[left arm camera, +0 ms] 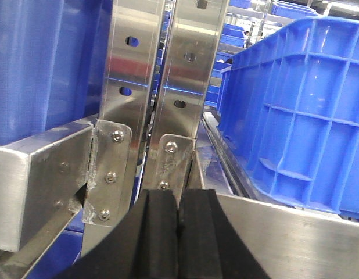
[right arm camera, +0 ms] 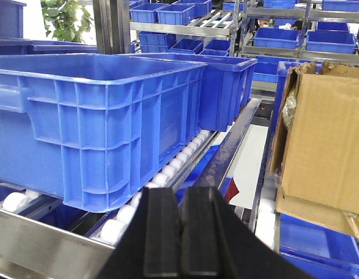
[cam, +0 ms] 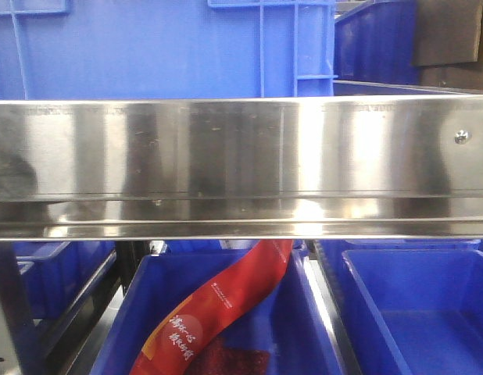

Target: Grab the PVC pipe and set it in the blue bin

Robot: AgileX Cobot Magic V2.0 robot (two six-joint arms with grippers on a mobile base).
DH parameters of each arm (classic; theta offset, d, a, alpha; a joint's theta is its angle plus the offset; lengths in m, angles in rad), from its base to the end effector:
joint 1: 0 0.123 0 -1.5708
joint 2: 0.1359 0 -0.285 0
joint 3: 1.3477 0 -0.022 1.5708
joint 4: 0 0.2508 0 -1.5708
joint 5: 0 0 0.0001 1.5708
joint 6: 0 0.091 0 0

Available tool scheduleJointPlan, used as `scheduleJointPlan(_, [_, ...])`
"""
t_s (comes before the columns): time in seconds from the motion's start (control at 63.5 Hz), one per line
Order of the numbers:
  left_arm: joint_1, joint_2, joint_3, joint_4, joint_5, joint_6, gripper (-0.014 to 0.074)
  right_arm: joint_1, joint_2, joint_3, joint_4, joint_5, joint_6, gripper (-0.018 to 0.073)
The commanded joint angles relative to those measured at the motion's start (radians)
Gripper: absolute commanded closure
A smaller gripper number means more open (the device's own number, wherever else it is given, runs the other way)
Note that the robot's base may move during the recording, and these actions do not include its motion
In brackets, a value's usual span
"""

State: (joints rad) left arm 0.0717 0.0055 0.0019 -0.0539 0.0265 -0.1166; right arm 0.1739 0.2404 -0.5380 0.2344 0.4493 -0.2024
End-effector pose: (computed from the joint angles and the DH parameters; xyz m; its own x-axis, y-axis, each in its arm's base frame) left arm 0.0568 0.0039 0.2098 0.0643 -0.1655 -0.9841 -0.0602 0.9837 -0.1693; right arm 0.0472 0.0176 0.3373 -0.0555 -0.0002 -0.9985 -0.2708 0.9625 0.0149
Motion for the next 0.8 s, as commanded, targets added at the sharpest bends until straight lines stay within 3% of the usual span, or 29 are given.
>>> scheduleJointPlan(0.0, [0.004,-0.006,-0.002,-0.003,-0.007,0.005,0.0707,-0.003,-0.004,0.003,-0.006,-0.01,0.0,0.0721])
scheduleJointPlan(0.788, [0.004,-0.006,-0.002,-0.003,-0.007,0.005,0.0707,-0.003,-0.004,0.003,-0.006,-0.004,0.0,0.0721])
